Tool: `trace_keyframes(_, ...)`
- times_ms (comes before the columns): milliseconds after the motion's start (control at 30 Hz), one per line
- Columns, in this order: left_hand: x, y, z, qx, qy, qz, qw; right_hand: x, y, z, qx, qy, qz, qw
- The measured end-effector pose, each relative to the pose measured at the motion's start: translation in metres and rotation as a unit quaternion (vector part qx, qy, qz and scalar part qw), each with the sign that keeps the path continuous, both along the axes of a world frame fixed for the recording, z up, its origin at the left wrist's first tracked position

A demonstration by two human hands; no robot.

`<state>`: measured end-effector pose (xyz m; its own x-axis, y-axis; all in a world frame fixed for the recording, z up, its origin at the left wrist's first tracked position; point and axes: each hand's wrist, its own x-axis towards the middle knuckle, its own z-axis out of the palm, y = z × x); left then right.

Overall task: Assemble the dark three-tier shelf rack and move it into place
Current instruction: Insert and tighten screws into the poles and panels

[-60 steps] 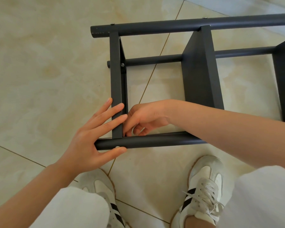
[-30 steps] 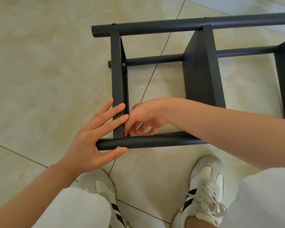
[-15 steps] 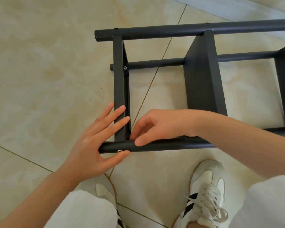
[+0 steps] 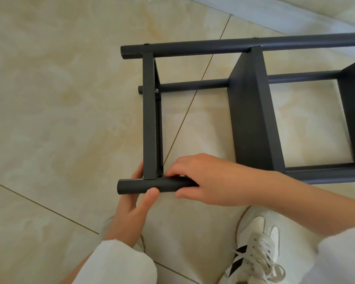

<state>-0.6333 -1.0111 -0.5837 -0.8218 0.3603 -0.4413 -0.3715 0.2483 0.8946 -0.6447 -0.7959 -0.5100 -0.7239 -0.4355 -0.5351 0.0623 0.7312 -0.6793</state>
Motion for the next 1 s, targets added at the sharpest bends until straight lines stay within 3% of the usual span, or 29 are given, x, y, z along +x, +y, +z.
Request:
trace_keyframes(700,-0.01,0.015,0.017,0.022,0.065,-0.041,0.997,0.006,-0.004,0.008,0.04,0.075,-0.014,0.996)
trace_keyframes(1000,-0.029,0.022,0.054,-0.027,0.163,0.014,0.986,0.004,-0.009,0.05,0.031,0.139,-0.092,0.986)
